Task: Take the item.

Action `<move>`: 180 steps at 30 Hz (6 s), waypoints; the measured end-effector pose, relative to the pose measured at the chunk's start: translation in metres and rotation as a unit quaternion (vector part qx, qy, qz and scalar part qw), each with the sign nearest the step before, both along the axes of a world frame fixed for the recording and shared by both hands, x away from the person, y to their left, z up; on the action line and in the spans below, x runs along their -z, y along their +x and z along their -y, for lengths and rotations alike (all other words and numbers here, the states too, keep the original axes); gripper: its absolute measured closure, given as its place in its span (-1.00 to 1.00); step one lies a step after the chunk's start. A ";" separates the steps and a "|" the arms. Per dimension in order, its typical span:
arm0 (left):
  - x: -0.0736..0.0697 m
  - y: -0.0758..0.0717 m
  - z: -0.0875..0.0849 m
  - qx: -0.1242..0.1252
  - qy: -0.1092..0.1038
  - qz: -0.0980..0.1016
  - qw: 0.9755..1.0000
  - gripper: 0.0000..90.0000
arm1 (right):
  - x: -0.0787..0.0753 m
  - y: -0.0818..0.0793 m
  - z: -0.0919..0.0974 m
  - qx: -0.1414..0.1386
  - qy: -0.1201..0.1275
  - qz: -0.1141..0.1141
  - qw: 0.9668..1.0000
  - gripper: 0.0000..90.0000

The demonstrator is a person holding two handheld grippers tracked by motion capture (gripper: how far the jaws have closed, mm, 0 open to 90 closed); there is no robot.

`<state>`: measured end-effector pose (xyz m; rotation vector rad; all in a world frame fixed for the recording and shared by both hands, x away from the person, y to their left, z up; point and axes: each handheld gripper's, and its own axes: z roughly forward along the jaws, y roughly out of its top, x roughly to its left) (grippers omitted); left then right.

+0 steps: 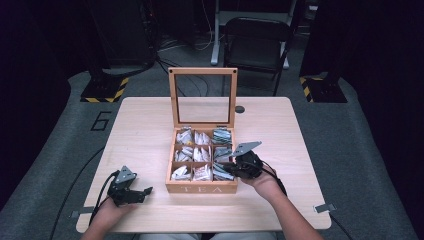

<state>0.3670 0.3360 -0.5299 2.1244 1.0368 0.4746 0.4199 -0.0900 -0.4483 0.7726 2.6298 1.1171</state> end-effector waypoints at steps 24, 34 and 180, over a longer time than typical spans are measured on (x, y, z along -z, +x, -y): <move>0.000 0.000 0.000 0.000 0.000 0.000 1.000 -0.72 | 0.010 0.003 -0.010 0.000 0.003 -0.016 1.000 0.91; 0.000 0.000 0.000 0.000 0.000 0.000 1.000 -0.72 | 0.009 0.003 -0.011 -0.008 0.007 -0.019 1.000 0.97; 0.000 -0.001 0.000 0.001 0.001 0.000 1.000 -0.72 | -0.075 -0.008 0.099 0.100 0.041 0.080 0.991 0.97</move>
